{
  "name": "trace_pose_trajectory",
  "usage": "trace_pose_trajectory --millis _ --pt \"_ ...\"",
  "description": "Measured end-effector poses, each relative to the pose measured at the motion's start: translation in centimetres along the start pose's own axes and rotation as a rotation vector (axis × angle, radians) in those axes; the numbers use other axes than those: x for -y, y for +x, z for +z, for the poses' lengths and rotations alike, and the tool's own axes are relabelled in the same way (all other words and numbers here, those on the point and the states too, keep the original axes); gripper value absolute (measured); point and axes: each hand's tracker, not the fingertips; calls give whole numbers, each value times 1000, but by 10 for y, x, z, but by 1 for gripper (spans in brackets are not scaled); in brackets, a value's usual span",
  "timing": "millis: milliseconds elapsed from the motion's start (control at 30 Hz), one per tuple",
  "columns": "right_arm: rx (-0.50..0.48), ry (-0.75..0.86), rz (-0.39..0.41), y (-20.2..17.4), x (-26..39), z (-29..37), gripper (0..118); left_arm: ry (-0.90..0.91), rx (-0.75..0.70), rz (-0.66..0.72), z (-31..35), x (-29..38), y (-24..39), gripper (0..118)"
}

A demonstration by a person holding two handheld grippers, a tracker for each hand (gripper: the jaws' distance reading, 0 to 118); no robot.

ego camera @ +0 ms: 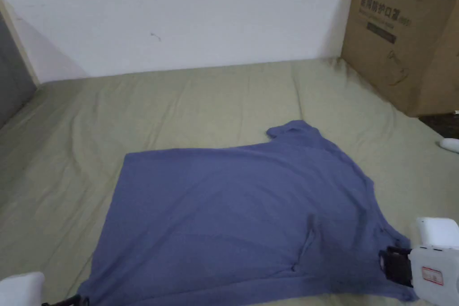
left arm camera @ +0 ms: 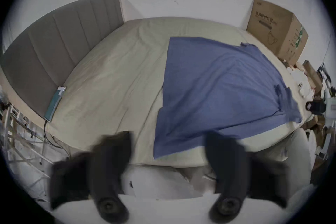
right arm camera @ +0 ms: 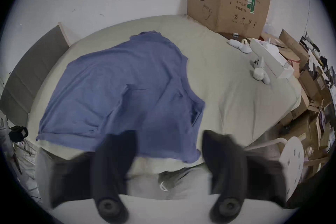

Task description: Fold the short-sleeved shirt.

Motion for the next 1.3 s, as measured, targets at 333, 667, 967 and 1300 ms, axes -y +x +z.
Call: trace_pose_trajectory --millis 333,667,967,1300 --pt "-31 -71 -68 9 28 -13 0 -41 -17 4 -3 27 6 26" --pt "-21 -106 -111 25 29 -24 0 -302 5 11 -105 9 -1 3" --pt "34 -114 -64 40 10 -36 70 -263 22 32 -84 5 2 2" --pt "-42 -237 -22 43 -9 -62 8 -258 18 47 -68 0 7 2"
